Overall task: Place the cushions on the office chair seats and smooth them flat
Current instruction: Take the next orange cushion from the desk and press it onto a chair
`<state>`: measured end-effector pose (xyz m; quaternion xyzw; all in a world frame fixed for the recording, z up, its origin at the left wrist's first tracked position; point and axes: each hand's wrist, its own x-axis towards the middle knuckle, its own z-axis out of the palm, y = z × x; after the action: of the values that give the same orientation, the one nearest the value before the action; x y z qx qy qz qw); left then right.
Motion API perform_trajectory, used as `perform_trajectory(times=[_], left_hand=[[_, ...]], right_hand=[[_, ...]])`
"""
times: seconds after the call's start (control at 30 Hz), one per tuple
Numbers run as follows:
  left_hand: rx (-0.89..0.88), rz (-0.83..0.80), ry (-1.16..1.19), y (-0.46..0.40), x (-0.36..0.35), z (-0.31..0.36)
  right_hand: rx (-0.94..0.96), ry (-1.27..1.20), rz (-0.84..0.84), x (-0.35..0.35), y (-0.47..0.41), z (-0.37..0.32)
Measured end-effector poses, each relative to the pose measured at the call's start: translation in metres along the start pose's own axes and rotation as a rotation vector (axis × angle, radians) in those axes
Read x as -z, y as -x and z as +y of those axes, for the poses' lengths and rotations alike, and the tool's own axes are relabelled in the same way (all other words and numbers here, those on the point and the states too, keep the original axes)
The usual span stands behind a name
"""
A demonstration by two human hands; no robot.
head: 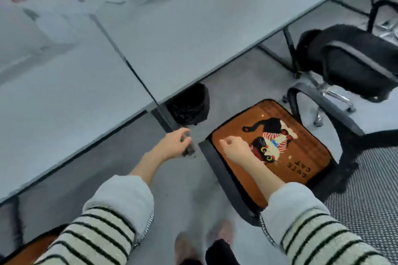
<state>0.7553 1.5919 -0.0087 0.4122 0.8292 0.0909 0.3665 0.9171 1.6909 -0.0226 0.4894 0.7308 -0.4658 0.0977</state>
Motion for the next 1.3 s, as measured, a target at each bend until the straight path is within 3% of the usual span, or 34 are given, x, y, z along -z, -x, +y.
perform_trajectory(times=[0.2, 0.4, 0.73, 1.07, 1.17, 1.3], left_hand=[[0.203, 0.192, 0.147, 0.16, 0.037, -0.097], [0.437, 0.473, 0.213, 0.375, 0.033, -0.21], [0.708, 0.919, 0.404, 0.746, -0.03, -0.339], [0.87, 0.943, 0.462, 0.892, -0.081, -0.5], [0.895, 0.927, 0.456, 0.923, -0.065, -0.565], [0.904, 0.913, 0.439, 0.969, -0.027, -0.645]], right_hand=[[0.301, 0.176, -0.143, -0.081, 0.065, -0.113], [0.676, 0.39, -0.317, -0.226, 0.2, -0.212], [1.065, 0.499, -0.623, -0.485, 0.48, -0.249], [1.075, 0.537, -0.821, -0.684, 0.58, -0.323], [1.048, 0.52, -0.875, -0.748, 0.585, -0.358], [1.029, 0.467, -0.826, -0.819, 0.601, -0.416]])
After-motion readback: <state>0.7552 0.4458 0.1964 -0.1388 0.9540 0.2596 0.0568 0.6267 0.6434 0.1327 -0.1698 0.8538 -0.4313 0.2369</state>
